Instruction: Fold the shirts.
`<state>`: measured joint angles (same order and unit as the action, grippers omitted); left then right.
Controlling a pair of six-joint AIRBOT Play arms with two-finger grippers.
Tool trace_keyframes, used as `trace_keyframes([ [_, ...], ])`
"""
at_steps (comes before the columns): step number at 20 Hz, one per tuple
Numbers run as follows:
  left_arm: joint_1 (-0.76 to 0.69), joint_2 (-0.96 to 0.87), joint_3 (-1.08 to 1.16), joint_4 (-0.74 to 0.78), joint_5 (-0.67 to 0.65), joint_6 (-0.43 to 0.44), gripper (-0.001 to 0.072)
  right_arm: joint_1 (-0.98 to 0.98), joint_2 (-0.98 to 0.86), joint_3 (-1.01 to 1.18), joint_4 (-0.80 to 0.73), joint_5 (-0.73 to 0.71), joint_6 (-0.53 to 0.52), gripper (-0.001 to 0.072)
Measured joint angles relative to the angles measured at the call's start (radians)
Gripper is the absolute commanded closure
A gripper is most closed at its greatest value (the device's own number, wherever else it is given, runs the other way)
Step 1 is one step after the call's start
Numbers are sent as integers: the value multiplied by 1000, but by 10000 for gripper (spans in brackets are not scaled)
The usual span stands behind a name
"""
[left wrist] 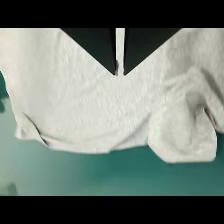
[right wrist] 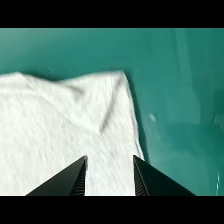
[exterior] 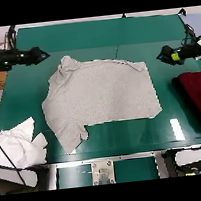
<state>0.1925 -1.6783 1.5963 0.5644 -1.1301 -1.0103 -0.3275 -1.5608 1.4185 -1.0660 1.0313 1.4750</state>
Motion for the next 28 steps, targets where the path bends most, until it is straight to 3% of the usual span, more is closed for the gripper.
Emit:
trace_keyframes([
  [1, 29, -1, 16, 0, -51, -19, 620, -34, 16, -20, 3, 55, -13, 387],
  [2, 57, -2, 27, 8, -103, -39, 283, -64, 36, -52, 3, 97, -23, 388],
  [3, 84, -4, 34, 32, -156, -65, 233, -92, 62, -95, 2, 129, -34, 388],
  [4, 106, -5, 37, 65, -202, -100, 301, -119, 98, -153, 4, 156, -45, 388],
  [8, 148, 12, -39, 238, -380, -200, 301, -217, 262, -422, 7, 197, -69, 385],
  [11, 160, 98, -229, 370, -415, -243, 298, -276, 393, -630, 8, 195, -74, 380],
  [18, 166, 379, -766, 508, -202, -361, 285, -334, 532, -929, 10, 103, -73, 379],
  [24, 165, 428, -966, 413, -13, -387, 296, -340, 547, -978, 37, 52, -73, 378],
  [26, 165, 420, -995, 346, 31, -360, 478, -340, 548, -983, 45, 42, -73, 362],
  [27, 164, 409, -1006, 312, 56, -342, 630, -340, 548, -985, 50, 37, -73, 297],
  [28, 164, 397, -1014, 287, 73, -323, 687, -339, 549, -986, 58, 35, -73, 287],
])
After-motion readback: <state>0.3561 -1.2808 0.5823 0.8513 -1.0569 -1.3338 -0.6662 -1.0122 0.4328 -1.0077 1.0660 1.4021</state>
